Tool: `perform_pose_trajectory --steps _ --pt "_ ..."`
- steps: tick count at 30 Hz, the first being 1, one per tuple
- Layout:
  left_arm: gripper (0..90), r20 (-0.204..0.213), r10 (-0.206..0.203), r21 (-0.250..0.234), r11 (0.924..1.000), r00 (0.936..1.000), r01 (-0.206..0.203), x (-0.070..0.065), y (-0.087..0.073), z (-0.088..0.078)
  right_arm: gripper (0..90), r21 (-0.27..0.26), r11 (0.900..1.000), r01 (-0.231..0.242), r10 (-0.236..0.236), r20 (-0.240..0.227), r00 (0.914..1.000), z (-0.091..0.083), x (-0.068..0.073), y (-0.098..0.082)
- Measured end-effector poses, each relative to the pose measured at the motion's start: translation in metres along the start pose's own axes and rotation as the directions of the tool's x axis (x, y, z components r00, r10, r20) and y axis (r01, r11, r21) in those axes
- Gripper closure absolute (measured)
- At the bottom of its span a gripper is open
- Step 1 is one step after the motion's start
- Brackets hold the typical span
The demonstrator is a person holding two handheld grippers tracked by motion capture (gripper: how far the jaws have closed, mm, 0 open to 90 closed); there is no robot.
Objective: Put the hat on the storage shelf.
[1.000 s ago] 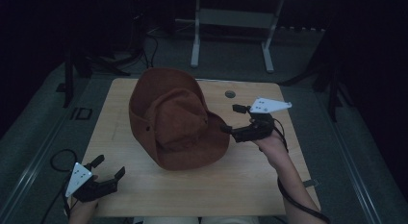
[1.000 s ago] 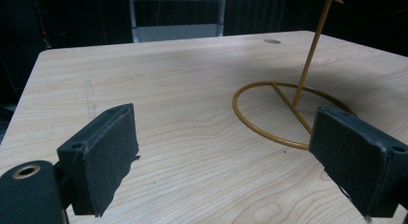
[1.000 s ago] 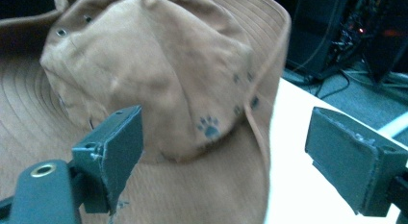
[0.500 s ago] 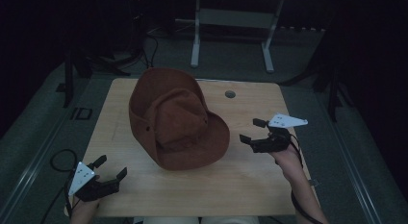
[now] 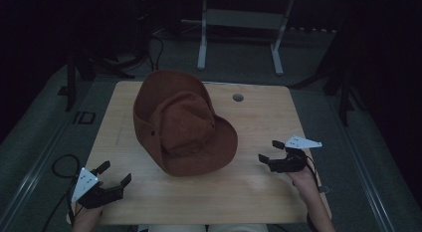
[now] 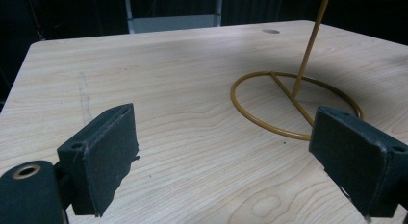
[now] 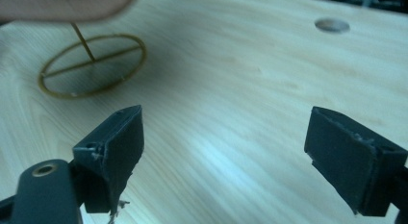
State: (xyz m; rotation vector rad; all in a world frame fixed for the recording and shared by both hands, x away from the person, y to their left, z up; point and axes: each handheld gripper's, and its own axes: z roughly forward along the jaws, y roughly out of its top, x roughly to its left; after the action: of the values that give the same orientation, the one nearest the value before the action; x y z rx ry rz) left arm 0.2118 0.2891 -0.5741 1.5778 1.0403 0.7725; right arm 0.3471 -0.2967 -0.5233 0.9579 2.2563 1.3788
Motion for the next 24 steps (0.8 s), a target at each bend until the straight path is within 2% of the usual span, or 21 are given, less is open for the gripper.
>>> perform_pose_trajectory --steps 8,16,19,21,24 --pt "10.5 -0.001 0.002 0.003 1.0 1.0 -0.002 0.0 0.0 0.0 13.6 0.032 0.999 -0.035 0.034 0.043 0.9985 -0.005 -0.008 -0.026" --pt "10.5 -0.002 0.023 0.016 0.9996 0.9997 -0.023 -0.003 -0.001 0.002 13.6 0.019 0.997 -0.074 0.071 0.104 0.992 -0.018 -0.014 -0.043" --pt "10.5 -0.003 0.018 0.013 0.9998 0.9998 -0.018 -0.003 -0.001 0.001 13.6 0.024 0.996 -0.089 0.084 0.158 0.9838 -0.022 -0.019 -0.05" --pt "10.4 -0.005 0.016 0.008 0.9998 0.9999 -0.016 -0.003 -0.001 0.001 13.6 0.036 0.995 -0.095 0.086 0.216 0.9726 -0.024 -0.022 -0.054" --pt "10.5 -0.009 0.013 0.007 0.9999 0.9999 -0.012 -0.003 -0.002 0.001 13.6 0.017 0.992 -0.127 0.118 0.257 0.9592 -0.028 -0.026 -0.059"
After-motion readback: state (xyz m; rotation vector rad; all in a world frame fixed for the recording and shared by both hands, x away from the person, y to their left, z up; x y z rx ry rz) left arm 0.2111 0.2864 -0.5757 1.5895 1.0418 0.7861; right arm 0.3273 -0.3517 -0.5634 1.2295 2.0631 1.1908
